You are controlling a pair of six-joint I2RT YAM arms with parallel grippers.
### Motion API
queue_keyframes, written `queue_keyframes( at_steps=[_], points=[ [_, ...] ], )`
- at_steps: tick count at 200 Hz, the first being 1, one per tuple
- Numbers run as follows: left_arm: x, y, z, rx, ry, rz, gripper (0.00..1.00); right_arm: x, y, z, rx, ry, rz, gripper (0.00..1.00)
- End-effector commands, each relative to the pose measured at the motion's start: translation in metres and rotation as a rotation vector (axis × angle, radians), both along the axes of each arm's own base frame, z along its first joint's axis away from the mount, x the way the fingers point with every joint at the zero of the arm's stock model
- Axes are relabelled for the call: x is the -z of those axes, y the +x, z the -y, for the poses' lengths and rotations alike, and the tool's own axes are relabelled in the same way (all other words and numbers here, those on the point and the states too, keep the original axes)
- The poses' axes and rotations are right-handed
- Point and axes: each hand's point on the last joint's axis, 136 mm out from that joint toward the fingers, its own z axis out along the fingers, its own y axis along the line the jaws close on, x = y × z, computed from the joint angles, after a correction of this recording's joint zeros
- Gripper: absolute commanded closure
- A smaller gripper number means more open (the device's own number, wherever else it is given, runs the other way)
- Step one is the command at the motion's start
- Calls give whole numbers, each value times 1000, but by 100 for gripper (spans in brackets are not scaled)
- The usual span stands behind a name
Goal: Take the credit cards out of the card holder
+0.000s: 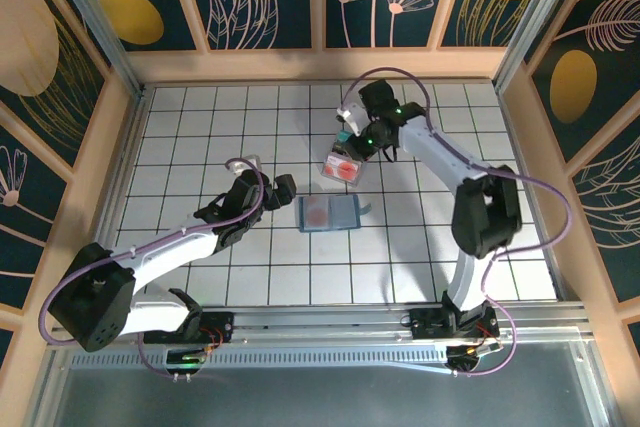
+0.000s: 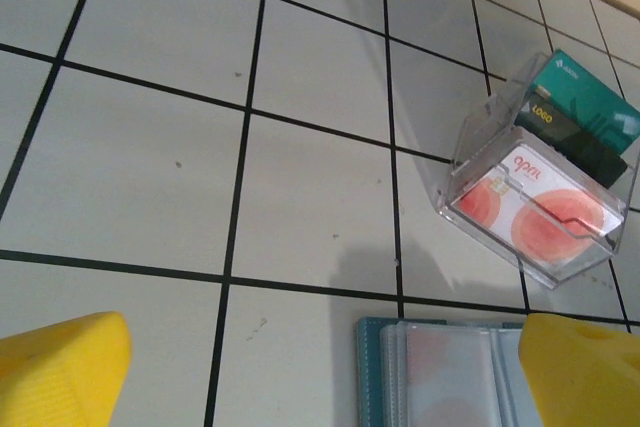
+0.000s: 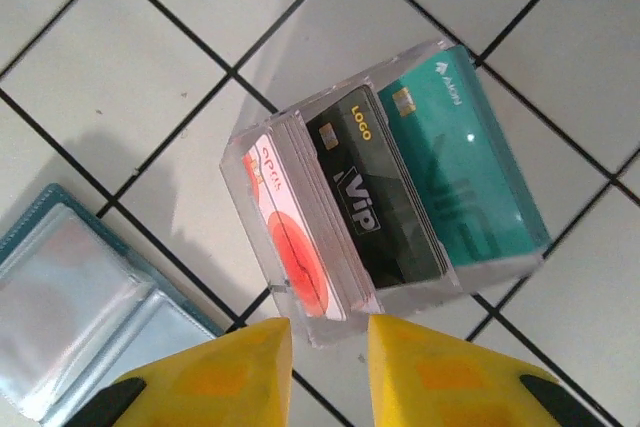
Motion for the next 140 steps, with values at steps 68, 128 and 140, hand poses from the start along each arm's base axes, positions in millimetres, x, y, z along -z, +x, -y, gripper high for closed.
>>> queue_keyframes(
  at_steps=[68, 128, 140],
  points=[
    [-8, -3, -32, -141, -12, 66, 1, 2, -71, -24, 434, 185, 72, 63],
    [-5, -10, -59, -253, -30, 93, 1, 73, -124, -76, 527, 46, 2, 61],
    [-4, -11, -63, -263, -36, 92, 1, 84, -130, -86, 518, 20, -12, 61]
  ],
)
